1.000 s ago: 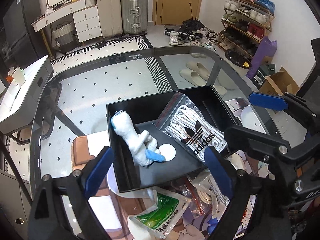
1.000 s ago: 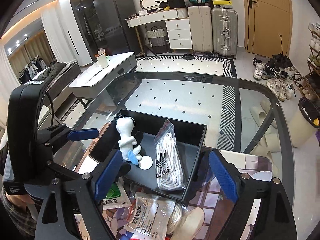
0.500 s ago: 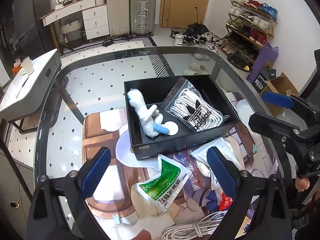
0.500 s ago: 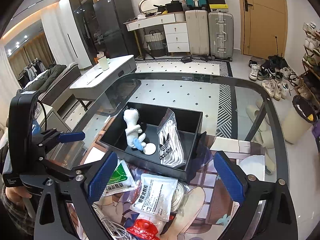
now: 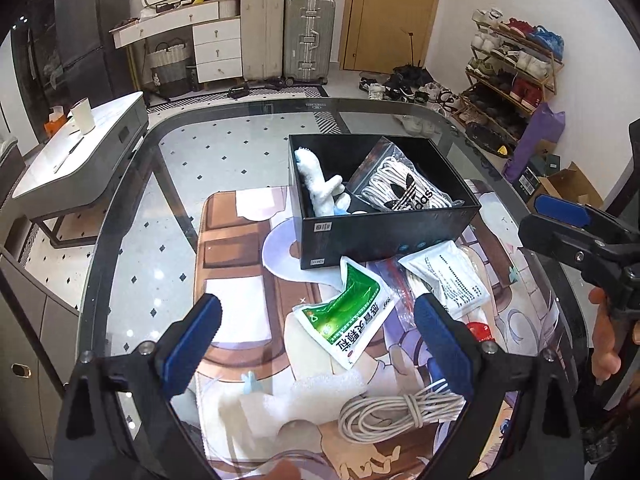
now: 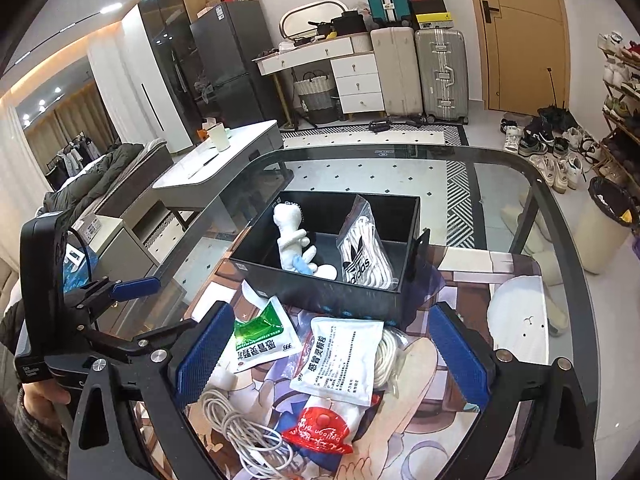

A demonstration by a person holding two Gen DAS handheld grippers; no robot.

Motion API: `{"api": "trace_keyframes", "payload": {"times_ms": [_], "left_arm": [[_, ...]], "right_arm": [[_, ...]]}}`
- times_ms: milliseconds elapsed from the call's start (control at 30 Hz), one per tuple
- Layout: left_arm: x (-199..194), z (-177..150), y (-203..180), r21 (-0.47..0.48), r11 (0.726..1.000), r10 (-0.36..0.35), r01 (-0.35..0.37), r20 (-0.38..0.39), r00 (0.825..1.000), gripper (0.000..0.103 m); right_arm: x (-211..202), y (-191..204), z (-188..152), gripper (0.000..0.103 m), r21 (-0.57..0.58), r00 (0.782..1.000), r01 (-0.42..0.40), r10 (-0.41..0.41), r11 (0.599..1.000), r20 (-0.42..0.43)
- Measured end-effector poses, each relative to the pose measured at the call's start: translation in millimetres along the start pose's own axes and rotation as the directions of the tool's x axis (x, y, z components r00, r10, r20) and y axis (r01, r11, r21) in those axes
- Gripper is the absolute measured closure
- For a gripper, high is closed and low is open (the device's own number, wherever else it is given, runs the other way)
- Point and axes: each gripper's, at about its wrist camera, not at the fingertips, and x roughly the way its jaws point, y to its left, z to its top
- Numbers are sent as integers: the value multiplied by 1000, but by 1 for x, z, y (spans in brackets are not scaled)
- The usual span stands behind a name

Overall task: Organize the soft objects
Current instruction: 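Withdraw both open grippers from the box back over the remaining items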

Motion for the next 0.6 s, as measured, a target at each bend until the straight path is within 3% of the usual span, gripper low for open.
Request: {"api": "trace_keyframes", "payload": {"times_ms": [267, 600], "left_arm": [[-12, -25, 6, -4, 999, 40, -40, 20, 999, 6], [-19, -42, 13, -33, 999, 17, -16, 25, 1000, 6]], "right_arm": [[-2, 15, -14, 4, -11, 1000, -5, 5, 1000, -7], [-7, 23, -27, 4, -17, 1000, 21, -21, 1000, -15]]}}
